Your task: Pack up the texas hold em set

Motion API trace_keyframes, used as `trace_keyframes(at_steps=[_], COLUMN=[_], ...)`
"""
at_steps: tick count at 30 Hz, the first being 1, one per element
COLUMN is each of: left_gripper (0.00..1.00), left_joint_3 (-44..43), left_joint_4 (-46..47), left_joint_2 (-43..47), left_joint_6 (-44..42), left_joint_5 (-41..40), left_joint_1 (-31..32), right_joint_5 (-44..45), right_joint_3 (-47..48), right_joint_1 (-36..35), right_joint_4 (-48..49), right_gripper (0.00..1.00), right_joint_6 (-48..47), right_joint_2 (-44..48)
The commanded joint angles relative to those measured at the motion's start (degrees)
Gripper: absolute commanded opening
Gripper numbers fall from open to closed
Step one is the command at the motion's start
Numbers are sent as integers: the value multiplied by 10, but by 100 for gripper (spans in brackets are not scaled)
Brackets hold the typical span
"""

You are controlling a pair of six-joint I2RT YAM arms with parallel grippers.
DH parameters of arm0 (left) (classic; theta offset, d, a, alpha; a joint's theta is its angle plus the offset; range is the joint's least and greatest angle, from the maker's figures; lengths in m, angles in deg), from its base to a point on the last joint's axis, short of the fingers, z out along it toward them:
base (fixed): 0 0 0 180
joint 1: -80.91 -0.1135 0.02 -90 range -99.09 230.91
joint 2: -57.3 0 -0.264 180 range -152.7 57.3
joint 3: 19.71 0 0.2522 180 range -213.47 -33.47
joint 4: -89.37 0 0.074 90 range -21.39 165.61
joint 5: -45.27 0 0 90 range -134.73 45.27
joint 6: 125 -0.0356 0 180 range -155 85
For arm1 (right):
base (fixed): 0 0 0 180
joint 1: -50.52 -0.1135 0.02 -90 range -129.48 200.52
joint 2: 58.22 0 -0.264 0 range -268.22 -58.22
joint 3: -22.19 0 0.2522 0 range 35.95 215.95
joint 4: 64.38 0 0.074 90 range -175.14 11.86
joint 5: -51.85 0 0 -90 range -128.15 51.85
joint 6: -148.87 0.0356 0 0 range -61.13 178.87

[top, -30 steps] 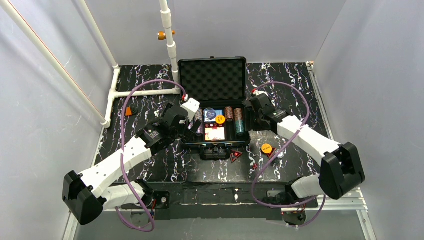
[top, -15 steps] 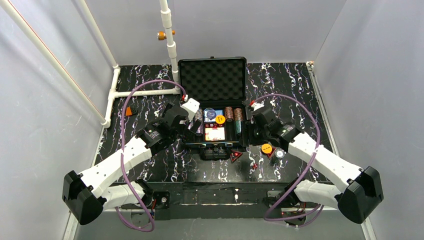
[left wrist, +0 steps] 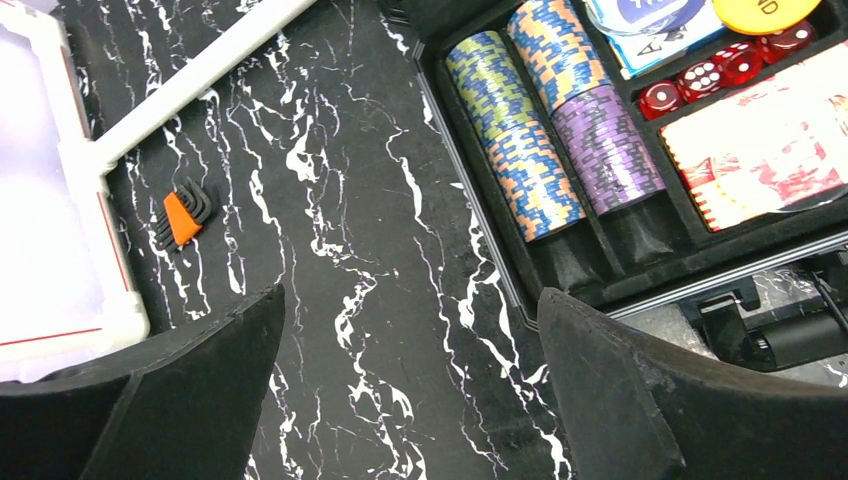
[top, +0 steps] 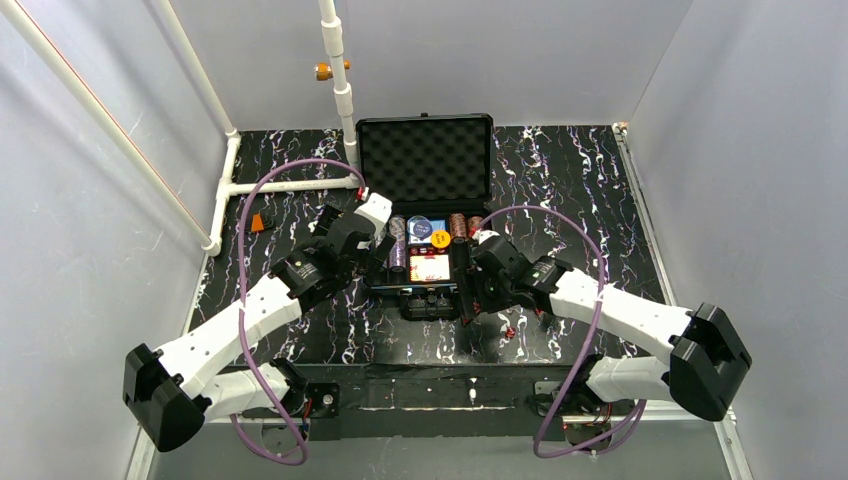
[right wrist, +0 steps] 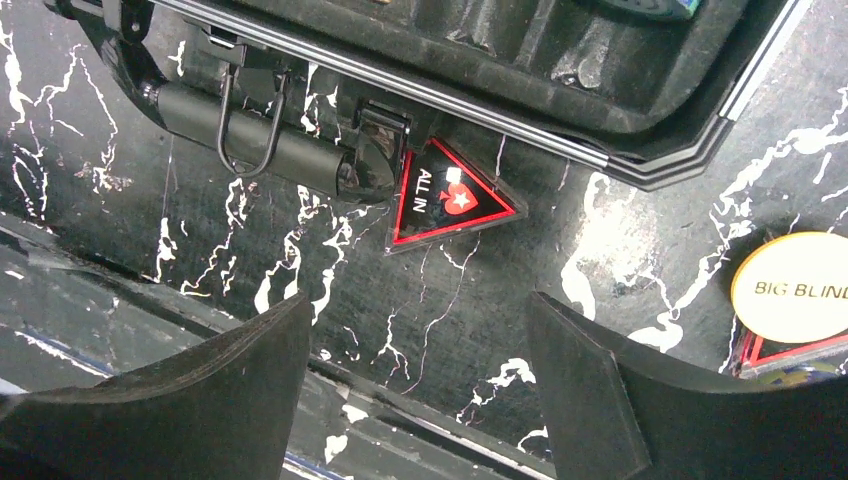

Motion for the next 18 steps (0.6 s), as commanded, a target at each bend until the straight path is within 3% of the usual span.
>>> trace_keyframes(at_steps=[1,7,18], left_gripper=[98,98,98], left_joint_3=[1,2,12], left_joint_4=[-6,0,15], left_joint_2=[22,32,59], left_joint_6=[0,-1,-9], left_joint_5=[-50,-144,-158], left_joint_1=[2,2,2], right_joint_5=[7,13,38], right_joint_3=[5,14,38], right_joint_1=[-10,-23,-43], right_joint_4=[30,35,36], right_gripper=[85,85,89], right_joint_6=[-19,-32,-38], right_joint_2=[-14,-44,-102])
